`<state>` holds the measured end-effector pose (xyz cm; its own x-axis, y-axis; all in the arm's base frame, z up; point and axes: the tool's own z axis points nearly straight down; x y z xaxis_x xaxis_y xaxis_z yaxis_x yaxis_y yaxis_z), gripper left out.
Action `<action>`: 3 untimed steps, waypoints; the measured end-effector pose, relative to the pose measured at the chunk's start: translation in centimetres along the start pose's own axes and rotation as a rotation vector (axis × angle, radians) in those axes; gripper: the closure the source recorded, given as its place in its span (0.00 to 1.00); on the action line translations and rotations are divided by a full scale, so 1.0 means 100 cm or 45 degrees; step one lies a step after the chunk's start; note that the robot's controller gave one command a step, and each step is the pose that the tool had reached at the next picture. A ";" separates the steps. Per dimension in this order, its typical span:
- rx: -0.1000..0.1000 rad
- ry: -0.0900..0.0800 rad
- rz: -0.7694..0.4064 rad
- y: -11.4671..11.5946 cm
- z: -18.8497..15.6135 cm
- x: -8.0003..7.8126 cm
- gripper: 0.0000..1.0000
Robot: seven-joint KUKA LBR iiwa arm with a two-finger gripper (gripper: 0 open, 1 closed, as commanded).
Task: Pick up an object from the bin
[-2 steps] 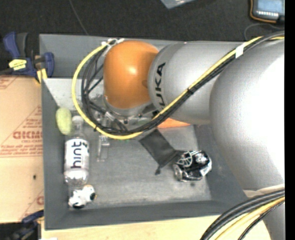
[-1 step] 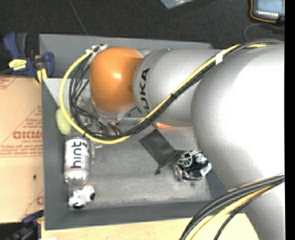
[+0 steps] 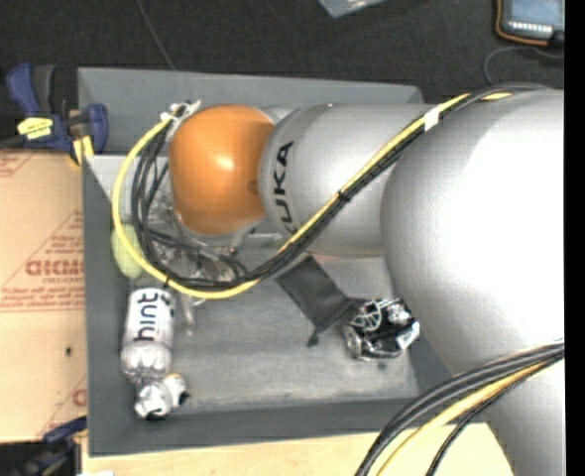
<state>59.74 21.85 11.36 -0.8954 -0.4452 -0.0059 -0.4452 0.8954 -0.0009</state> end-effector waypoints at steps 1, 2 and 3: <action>0.004 -0.016 -0.259 0.005 -0.010 0.002 0.00; 0.004 -0.013 -0.383 0.009 0.014 -0.005 0.00; 0.010 -0.015 -0.787 0.018 0.042 0.005 1.00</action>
Offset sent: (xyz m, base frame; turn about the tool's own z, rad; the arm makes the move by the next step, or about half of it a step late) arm 0.0041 0.0173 -0.0436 -0.5133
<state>58.56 23.26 7.12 -0.4718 -0.8816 -0.0130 -0.8815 0.4720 -0.0154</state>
